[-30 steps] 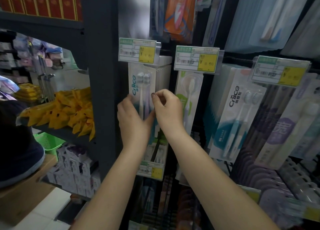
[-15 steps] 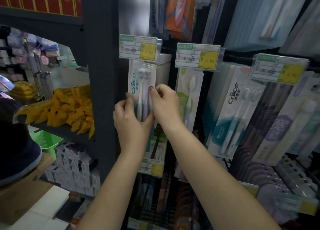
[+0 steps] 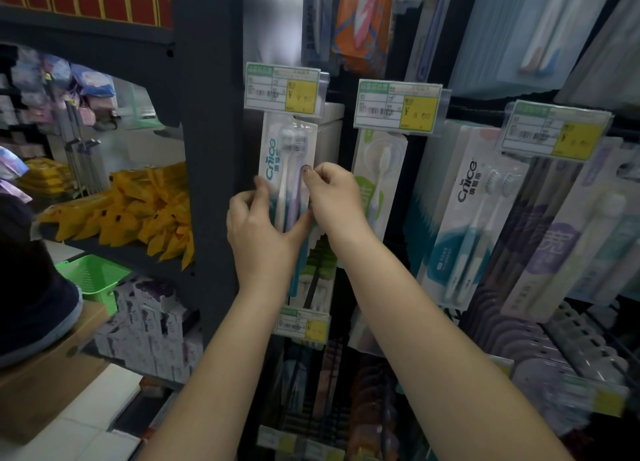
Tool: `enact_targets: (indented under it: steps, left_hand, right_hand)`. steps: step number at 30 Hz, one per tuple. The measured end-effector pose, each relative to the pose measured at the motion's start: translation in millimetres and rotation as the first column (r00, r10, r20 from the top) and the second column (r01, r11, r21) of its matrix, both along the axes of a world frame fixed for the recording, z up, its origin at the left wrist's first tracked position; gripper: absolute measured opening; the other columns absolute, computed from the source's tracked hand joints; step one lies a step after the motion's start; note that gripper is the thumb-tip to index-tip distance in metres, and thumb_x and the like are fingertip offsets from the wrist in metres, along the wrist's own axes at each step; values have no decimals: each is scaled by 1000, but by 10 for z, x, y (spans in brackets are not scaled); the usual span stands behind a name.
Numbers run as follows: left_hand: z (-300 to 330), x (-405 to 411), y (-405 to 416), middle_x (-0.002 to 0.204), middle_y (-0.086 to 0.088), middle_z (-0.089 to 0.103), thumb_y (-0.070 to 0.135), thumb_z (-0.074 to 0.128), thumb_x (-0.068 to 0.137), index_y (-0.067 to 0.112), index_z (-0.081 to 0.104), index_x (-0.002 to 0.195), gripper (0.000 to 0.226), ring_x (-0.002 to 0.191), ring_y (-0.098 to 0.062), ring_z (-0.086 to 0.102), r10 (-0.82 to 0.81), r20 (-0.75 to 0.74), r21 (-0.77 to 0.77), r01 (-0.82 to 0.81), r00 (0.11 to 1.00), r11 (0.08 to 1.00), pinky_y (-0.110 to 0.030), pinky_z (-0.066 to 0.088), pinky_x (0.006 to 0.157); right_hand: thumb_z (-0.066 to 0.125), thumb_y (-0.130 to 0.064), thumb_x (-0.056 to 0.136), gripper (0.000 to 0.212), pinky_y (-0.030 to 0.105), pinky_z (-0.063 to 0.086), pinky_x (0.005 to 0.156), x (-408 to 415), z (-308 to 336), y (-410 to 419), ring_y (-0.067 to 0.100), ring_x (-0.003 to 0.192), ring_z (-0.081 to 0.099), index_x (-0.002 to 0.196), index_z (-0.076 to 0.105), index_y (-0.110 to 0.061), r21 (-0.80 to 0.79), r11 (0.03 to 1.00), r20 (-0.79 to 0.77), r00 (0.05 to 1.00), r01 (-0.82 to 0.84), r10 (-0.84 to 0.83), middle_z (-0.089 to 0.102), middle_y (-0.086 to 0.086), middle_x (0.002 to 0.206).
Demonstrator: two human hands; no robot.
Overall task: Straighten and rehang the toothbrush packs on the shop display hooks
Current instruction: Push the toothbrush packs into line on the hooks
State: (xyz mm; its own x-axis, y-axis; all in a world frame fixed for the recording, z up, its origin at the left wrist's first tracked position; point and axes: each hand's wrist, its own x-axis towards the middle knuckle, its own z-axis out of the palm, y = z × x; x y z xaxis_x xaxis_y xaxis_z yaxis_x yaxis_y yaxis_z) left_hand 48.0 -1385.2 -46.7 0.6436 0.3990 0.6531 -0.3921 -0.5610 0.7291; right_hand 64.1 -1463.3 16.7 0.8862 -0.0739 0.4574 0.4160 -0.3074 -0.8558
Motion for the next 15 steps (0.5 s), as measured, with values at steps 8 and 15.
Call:
enact_targets:
  steps: [8, 15]
  left_hand:
    - [-4, 24, 32, 124, -9, 43, 46, 63, 77, 12, 32, 143, 80, 118, -23, 40, 1, -15, 19, -1, 1000, 1000, -43, 42, 97]
    - [-45, -2, -10, 139, -10, 35, 41, 67, 77, 11, 22, 146, 88, 131, -24, 32, 1, -33, 3, -1, 999, 1000, -41, 34, 106]
  right_hand:
    - [49, -22, 95, 33, 28, 39, 61, -4, -14, 8, 16, 62, 49, 62, 46, -19, -36, 999, 14, 1000, -15, 15, 48, -2, 61]
    - [51, -20, 94, 25, 27, 39, 64, -4, -103, -24, 10, 65, 49, 68, 52, -20, -28, 999, 63, 998, -21, 23, 49, -7, 65]
